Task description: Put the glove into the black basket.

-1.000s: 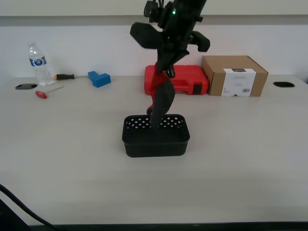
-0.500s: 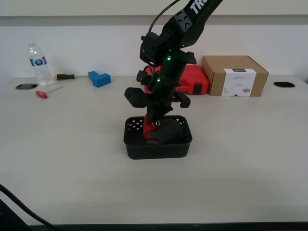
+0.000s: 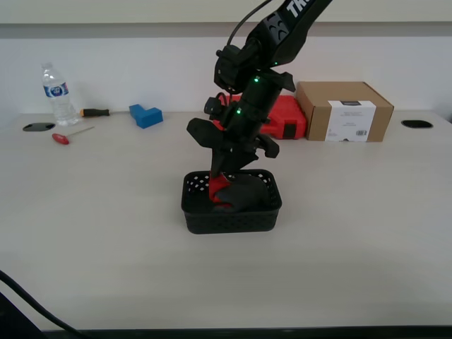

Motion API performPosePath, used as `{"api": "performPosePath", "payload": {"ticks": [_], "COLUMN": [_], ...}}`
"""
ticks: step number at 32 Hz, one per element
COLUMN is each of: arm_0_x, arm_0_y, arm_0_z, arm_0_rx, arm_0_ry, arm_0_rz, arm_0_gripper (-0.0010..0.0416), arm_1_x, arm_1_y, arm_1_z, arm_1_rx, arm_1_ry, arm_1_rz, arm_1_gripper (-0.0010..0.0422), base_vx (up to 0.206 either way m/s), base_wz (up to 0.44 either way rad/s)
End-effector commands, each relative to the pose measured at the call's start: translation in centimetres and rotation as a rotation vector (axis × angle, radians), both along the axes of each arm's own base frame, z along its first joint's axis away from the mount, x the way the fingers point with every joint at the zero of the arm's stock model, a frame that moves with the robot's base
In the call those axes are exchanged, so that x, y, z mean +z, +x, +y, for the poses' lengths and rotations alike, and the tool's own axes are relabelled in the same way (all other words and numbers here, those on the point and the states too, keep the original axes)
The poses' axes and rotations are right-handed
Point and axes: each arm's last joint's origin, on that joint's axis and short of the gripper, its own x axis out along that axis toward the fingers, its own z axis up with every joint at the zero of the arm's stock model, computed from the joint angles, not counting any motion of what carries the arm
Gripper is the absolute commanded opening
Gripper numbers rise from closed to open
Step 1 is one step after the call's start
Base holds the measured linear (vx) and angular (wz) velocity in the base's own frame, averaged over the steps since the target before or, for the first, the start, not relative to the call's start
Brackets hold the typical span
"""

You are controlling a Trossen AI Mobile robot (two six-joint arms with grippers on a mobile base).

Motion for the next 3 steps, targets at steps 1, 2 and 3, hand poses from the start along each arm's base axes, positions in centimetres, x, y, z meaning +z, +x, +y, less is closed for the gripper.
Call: {"api": "performPosePath", "payload": {"ticks": [1, 2, 3], "arm_0_x": [0.7, 1.0, 2.2], "arm_0_y": [0.3, 0.4, 0.9], "arm_0_z": [0.2, 0.3, 0.6], "arm_0_rx": [0.001, 0.002, 0.017], "arm_0_ry": [0.004, 0.002, -0.008], "arm_0_rz": [-0.013, -0.019, -0.059], "arm_0_gripper": [0.0126, 0.0129, 0.0137], "arm_1_x": [0.0, 0.0, 0.0], "arm_1_y": [0.0, 0.0, 0.0], "arm_1_z": [0.0, 0.0, 0.0], "arm_1_rx": [0.003, 0.003, 0.003], "arm_1_ry": [0.0, 0.0, 0.0], "arm_1_rz": [0.0, 0.001, 0.0], "arm_1_gripper": [0.0, 0.0, 0.0], "base_vx": [0.0, 0.0, 0.0], "base_wz": [0.0, 0.0, 0.0]}}
